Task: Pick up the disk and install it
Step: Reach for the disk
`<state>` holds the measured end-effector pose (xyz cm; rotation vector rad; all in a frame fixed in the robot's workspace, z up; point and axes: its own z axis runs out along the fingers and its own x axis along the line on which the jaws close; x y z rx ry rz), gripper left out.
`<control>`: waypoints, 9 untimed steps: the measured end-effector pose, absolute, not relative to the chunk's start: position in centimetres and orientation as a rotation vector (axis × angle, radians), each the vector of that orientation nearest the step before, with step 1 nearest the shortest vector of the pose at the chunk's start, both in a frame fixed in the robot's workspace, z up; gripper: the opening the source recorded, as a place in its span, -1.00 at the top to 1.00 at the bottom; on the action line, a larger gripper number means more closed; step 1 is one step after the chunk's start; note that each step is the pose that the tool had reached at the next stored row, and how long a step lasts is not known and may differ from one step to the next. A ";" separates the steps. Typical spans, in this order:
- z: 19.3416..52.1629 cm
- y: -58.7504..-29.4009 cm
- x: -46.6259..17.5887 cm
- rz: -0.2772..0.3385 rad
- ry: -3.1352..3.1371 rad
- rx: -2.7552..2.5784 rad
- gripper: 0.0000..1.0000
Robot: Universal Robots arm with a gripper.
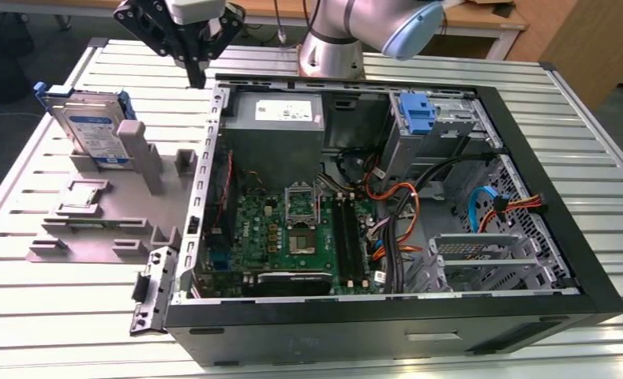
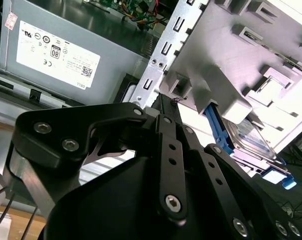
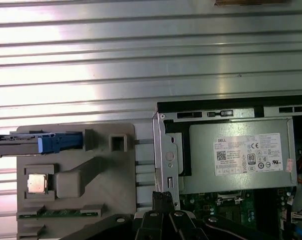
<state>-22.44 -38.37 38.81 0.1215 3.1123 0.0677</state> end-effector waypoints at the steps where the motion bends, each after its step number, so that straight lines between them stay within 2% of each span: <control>1: 38.8 -38.4 -22.5 0.068 3.112 0.122 0.80; 9: 38.8 -38.3 -23.2 0.068 3.112 0.122 0.80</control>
